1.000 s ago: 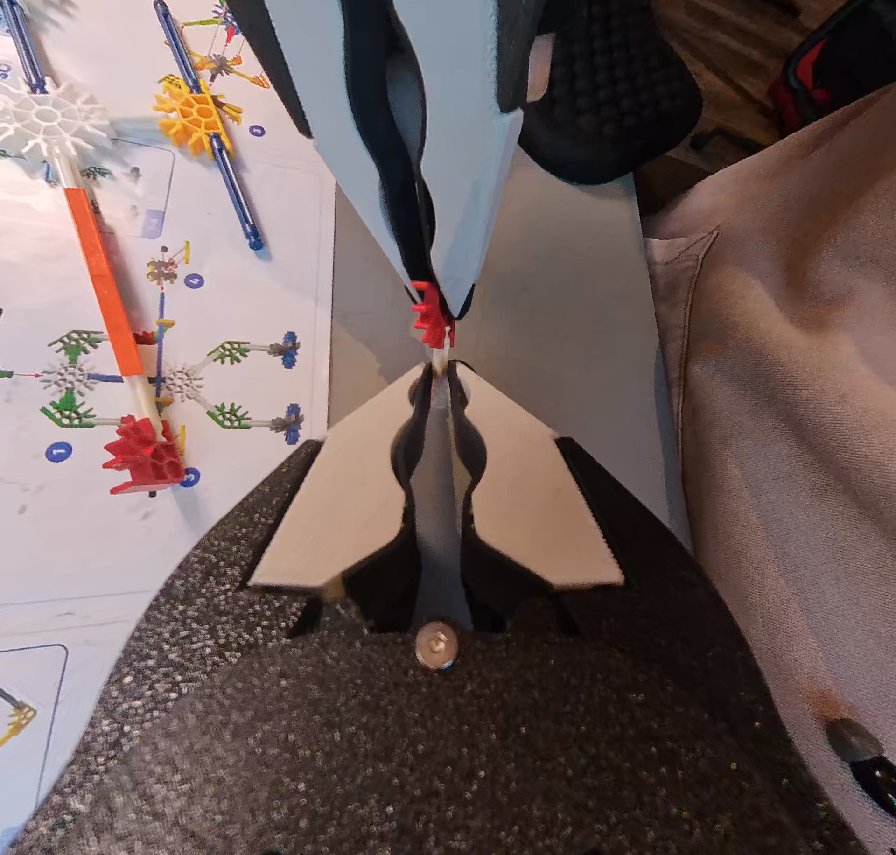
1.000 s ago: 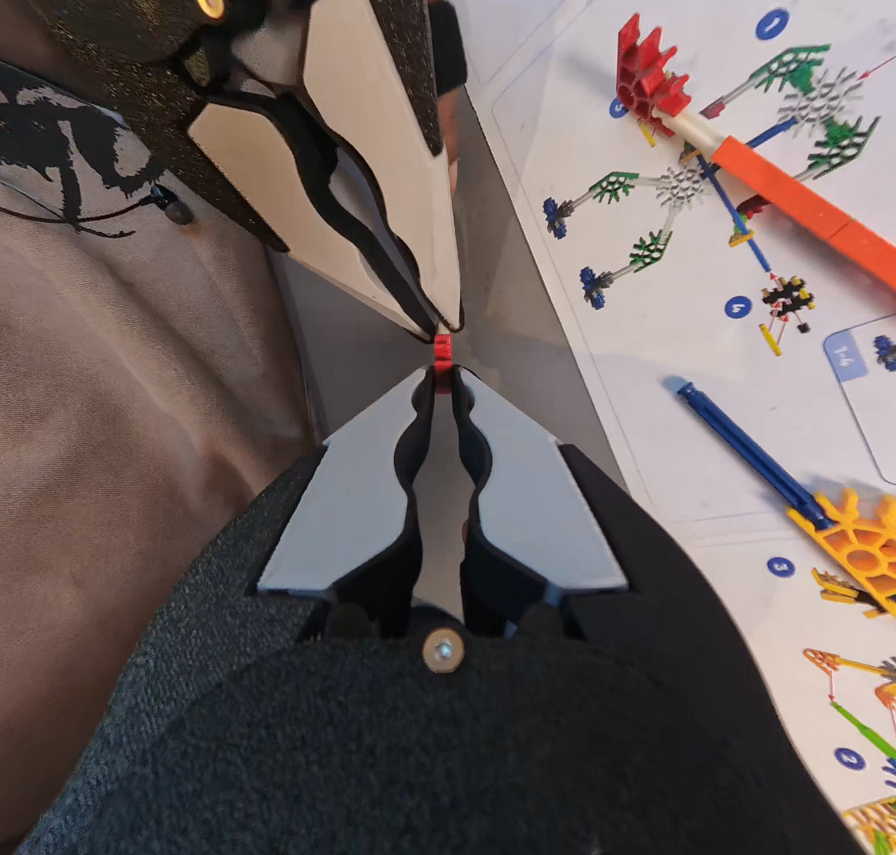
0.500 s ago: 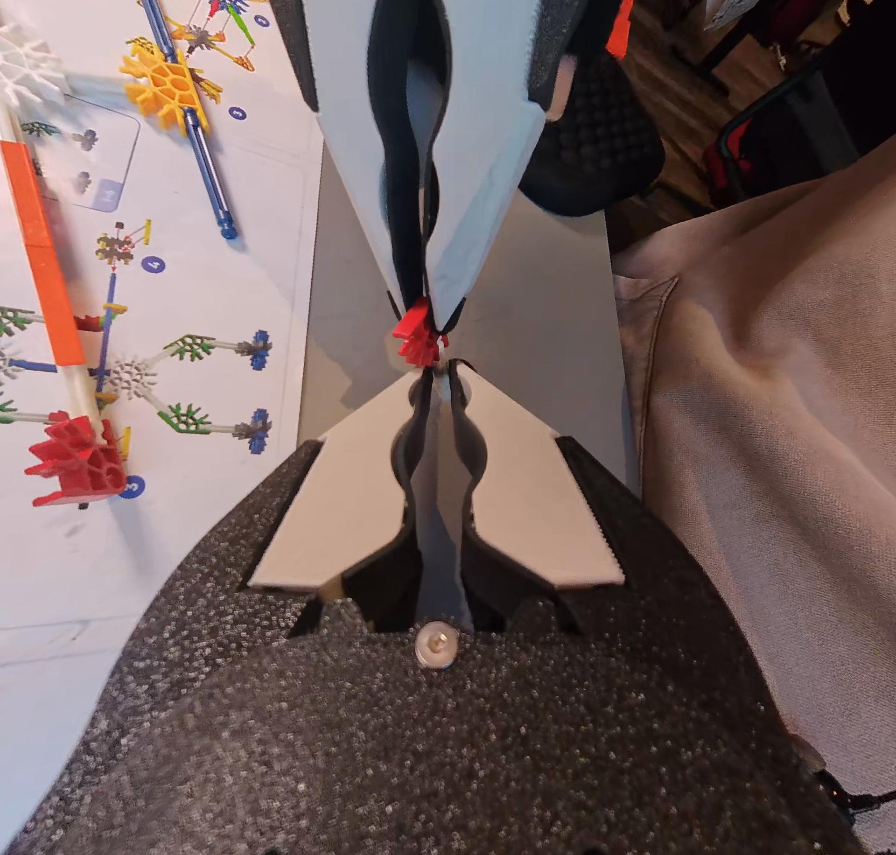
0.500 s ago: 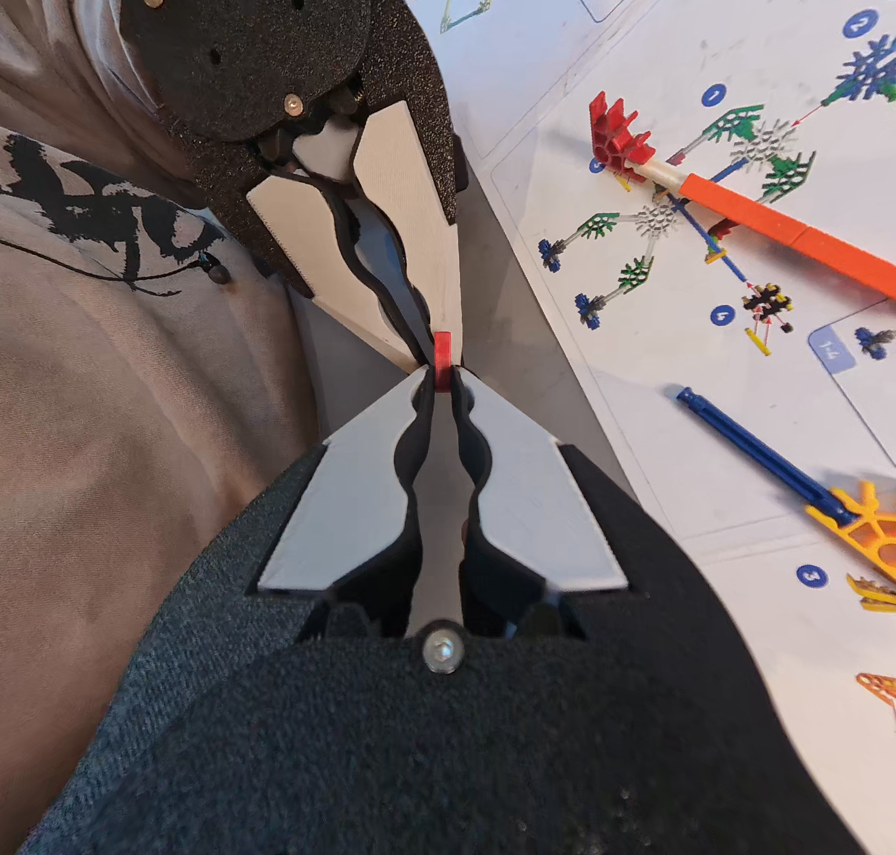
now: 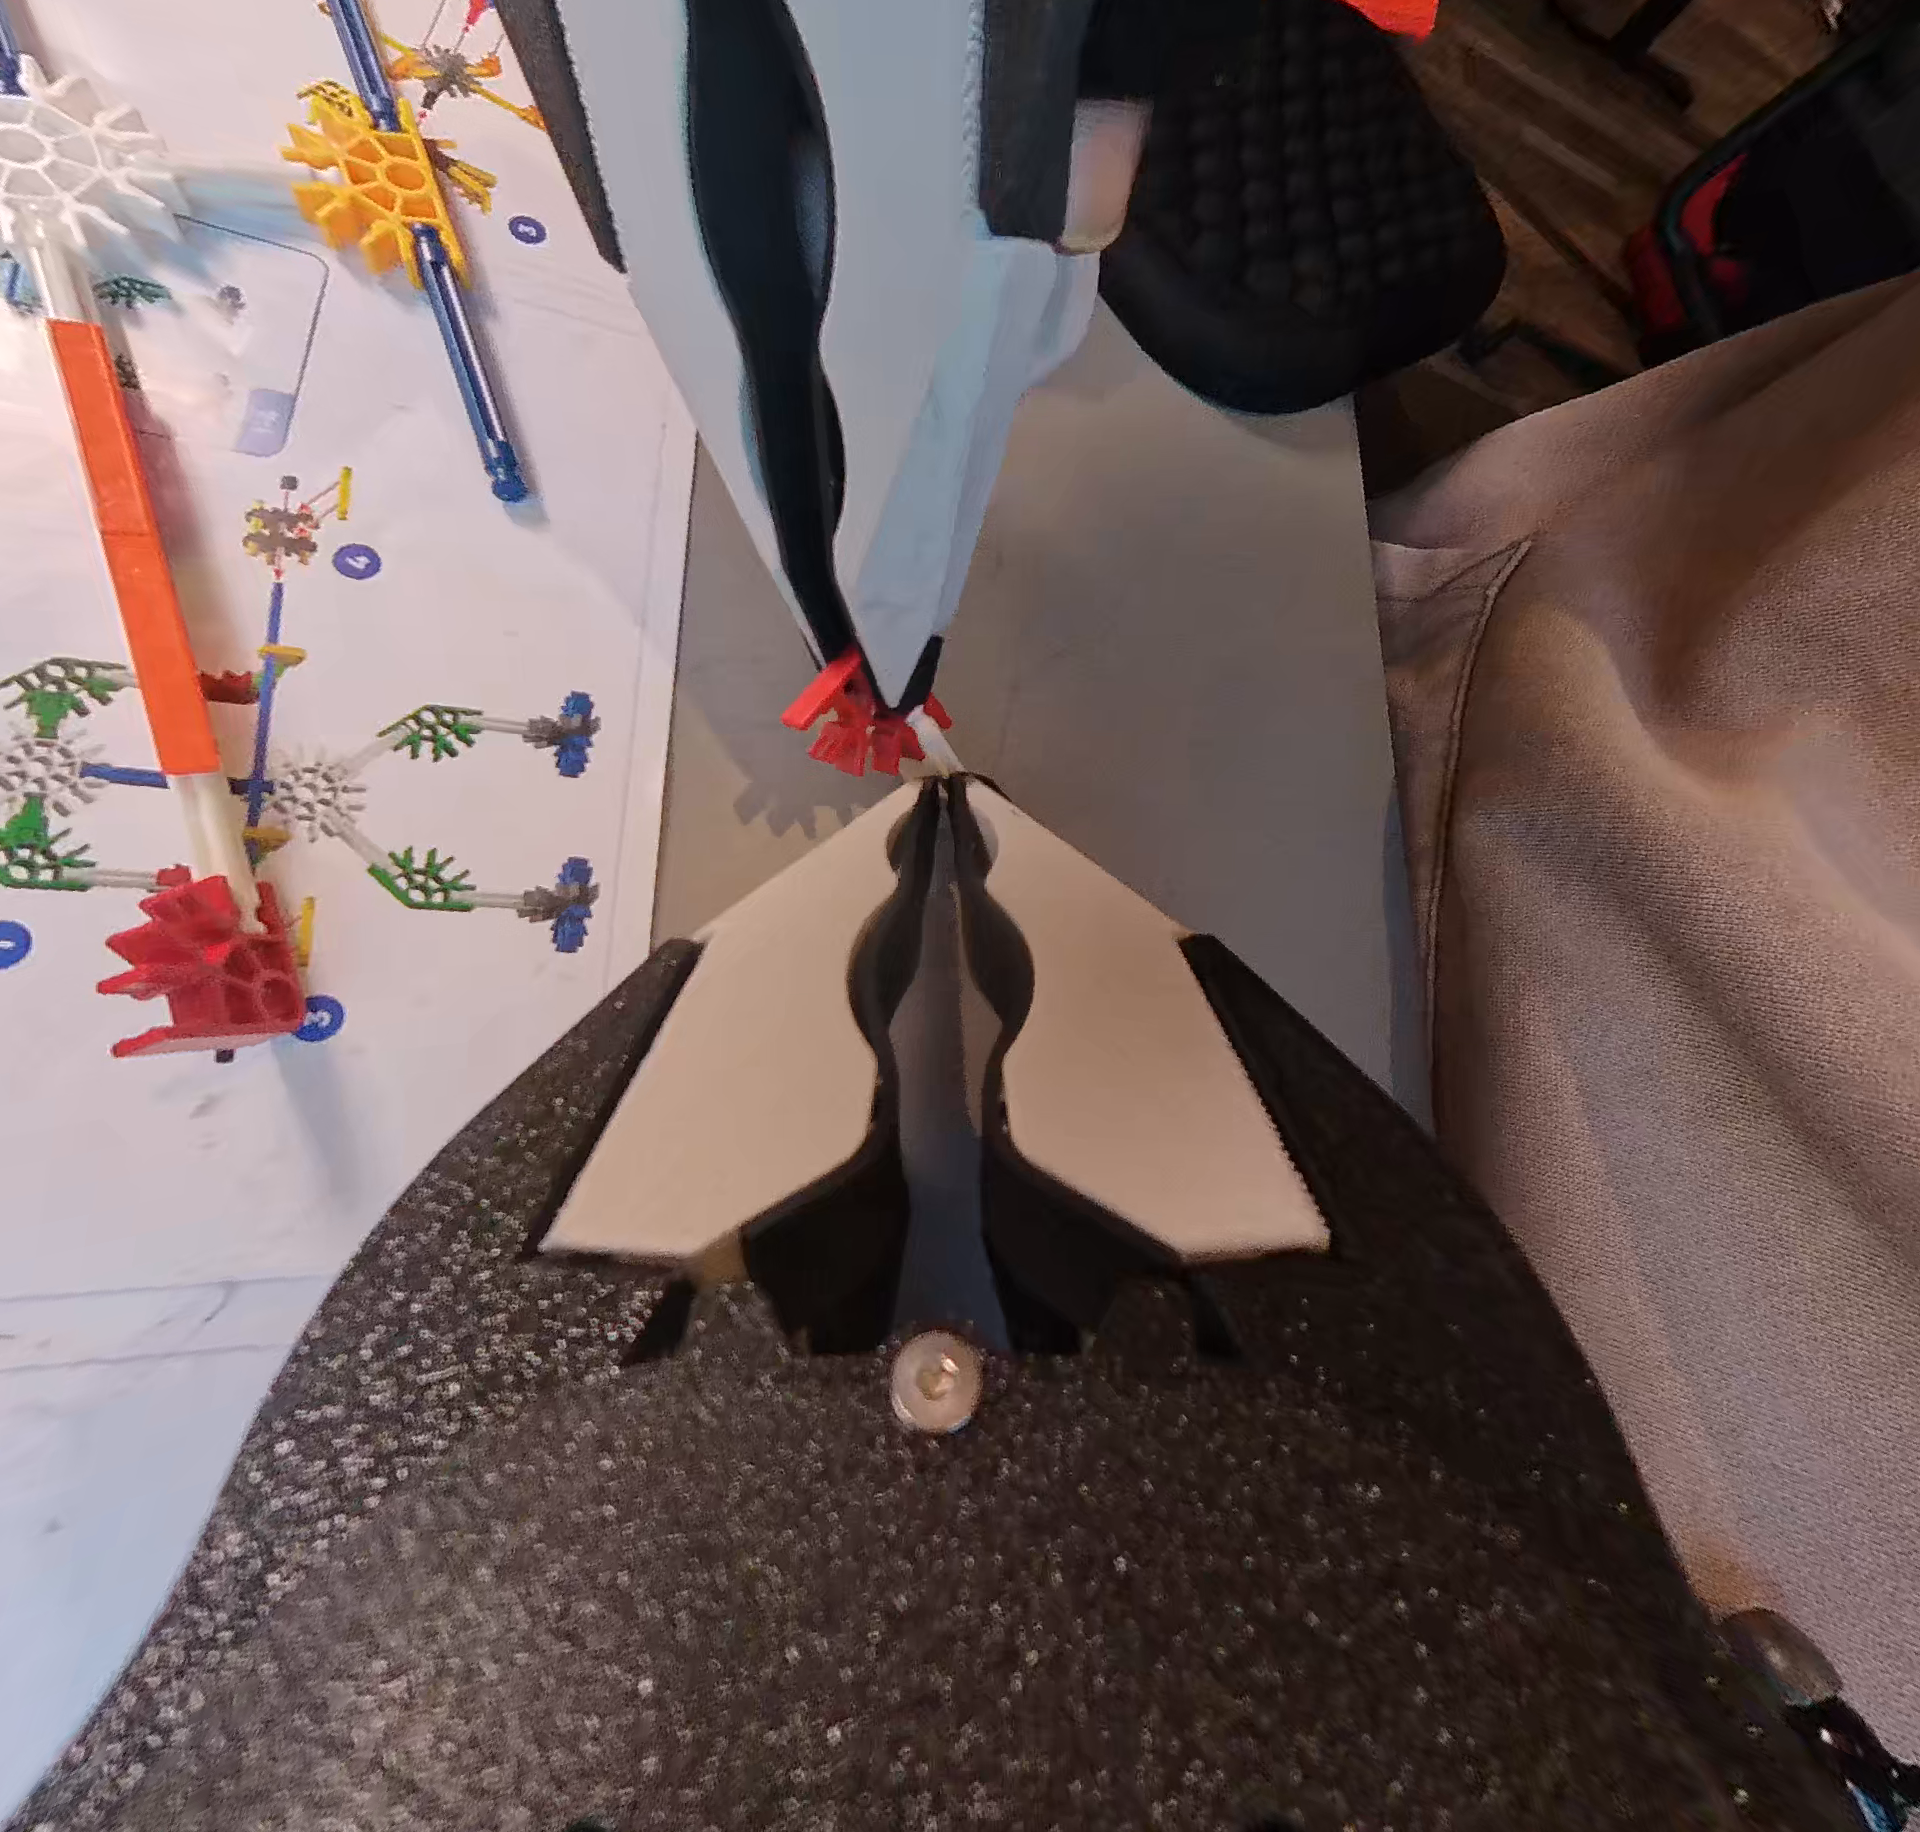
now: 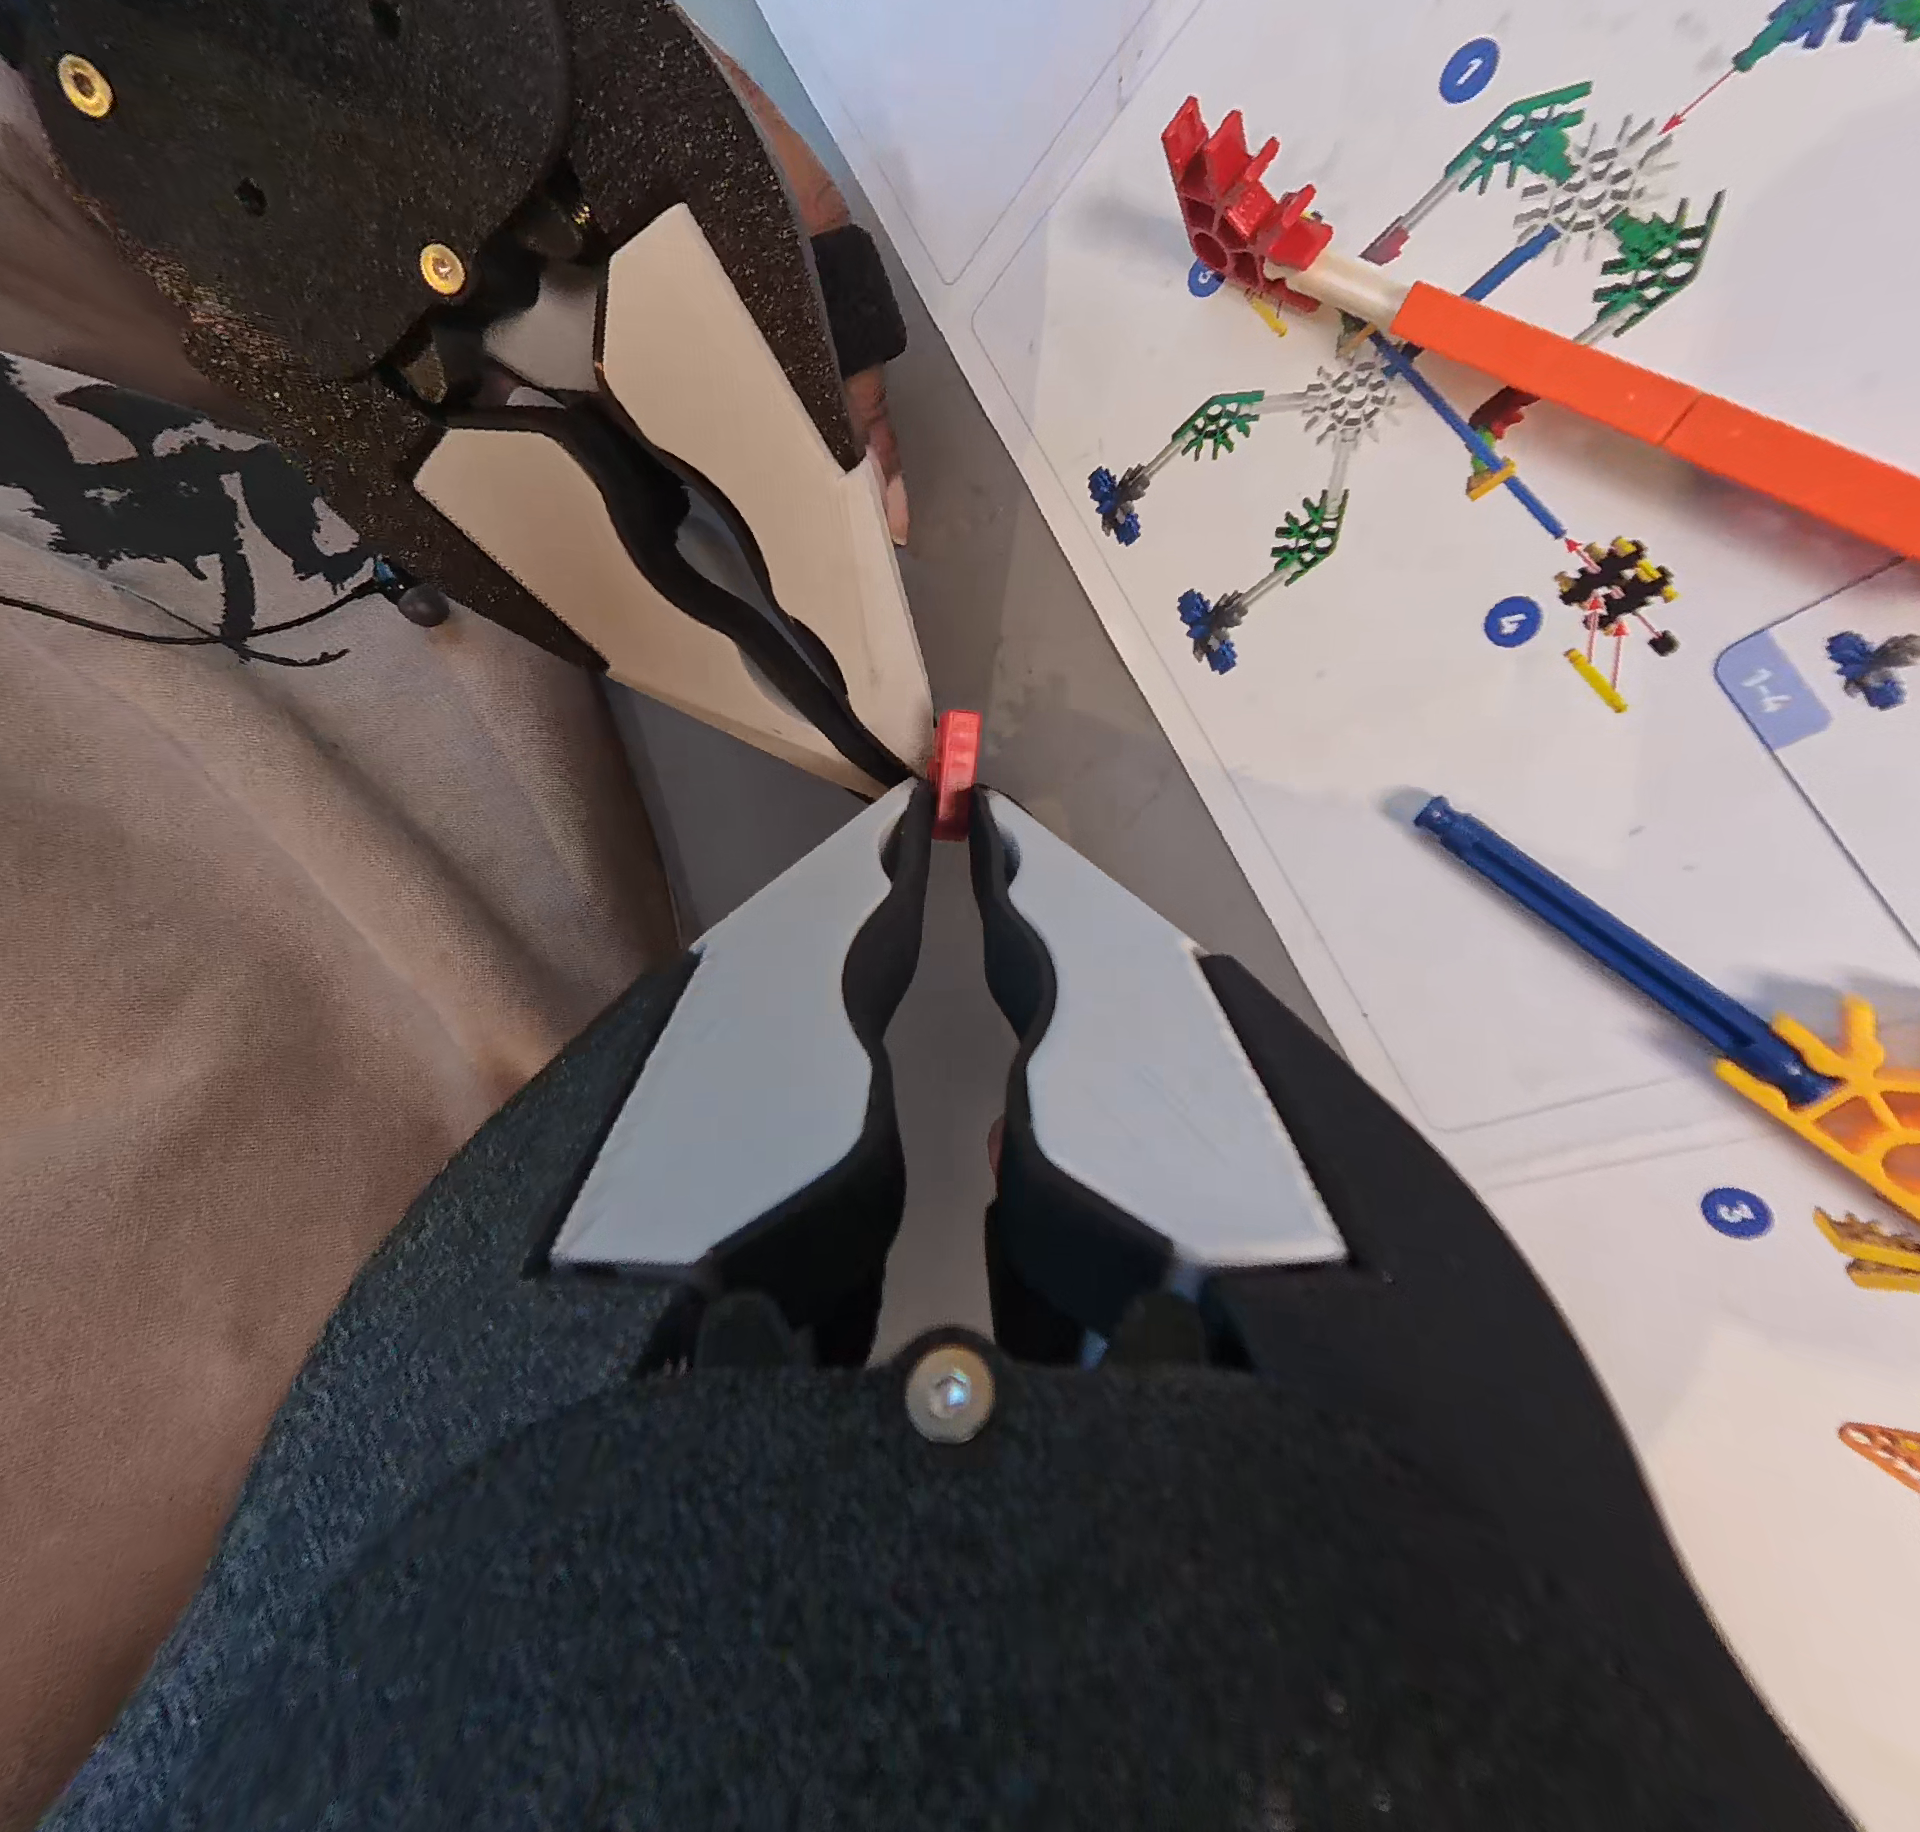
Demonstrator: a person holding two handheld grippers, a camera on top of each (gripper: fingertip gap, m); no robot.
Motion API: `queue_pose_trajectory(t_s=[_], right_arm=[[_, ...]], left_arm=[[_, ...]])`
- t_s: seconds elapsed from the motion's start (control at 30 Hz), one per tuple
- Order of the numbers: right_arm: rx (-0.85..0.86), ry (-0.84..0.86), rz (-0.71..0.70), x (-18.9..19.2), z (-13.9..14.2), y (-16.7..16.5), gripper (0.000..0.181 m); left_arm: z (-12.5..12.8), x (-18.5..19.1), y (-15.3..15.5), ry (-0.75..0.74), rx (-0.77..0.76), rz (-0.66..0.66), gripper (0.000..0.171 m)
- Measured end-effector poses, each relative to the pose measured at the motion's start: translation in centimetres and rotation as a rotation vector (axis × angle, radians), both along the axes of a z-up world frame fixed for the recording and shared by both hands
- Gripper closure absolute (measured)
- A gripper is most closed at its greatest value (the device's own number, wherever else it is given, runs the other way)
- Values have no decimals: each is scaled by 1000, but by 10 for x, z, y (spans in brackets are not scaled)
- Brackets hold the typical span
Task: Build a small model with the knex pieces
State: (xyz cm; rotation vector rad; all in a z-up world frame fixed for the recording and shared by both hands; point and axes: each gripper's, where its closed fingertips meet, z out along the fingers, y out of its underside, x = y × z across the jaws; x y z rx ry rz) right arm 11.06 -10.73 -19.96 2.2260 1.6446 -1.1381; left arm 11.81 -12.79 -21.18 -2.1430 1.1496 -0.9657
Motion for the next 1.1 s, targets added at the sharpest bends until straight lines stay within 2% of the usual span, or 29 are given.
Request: queue_pose_trajectory(t_s=[0.33, 0.47, 0.53, 0.6, 0.67, 0.7, 0.73, 0.8, 0.83, 0.9, 1.0, 1.1], right_arm=[[131, 21, 35, -8, -12, -2, 178], [114, 118, -71, -12, -4, 7, 178], [76, 222, -151, -16, 8, 12, 178], [-11, 371, -266, -23, 29, 18, 178], [-110, 542, -383, -29, 55, 25, 177], [-158, 599, -416, -29, 63, 25, 178], [-168, 646, -432, -30, 69, 25, 178], [-125, 730, -424, -29, 75, 21, 178], [-103, 770, -421, -29, 79, 20, 178], [-52, 805, -383, -28, 81, 15, 177], [34, 836, -313, -27, 83, 8, 177], [68, 811, -240, -27, 83, 1, 176]], left_arm=[[-8, 1, -3, 86, 54, -5, 171], [-7, -4, 1, 69, 33, 25, 164], [-4, -8, 7, 54, 27, 56, 158], [1, -9, 13, 3, 1, 95, 149], [15, -5, 18, -124, -46, 125, 139], [28, 0, 18, -231, -79, 125, 141], [44, 2, 19, -343, -114, 127, 152], [66, -1, 26, -499, -160, 153, 165], [70, -3, 26, -532, -173, 147, 167], [71, -4, 20, -536, -184, 105, 168], [72, -4, 13, -495, -111, 48, 168], [76, -5, 10, -476, -73, 20, 168]])
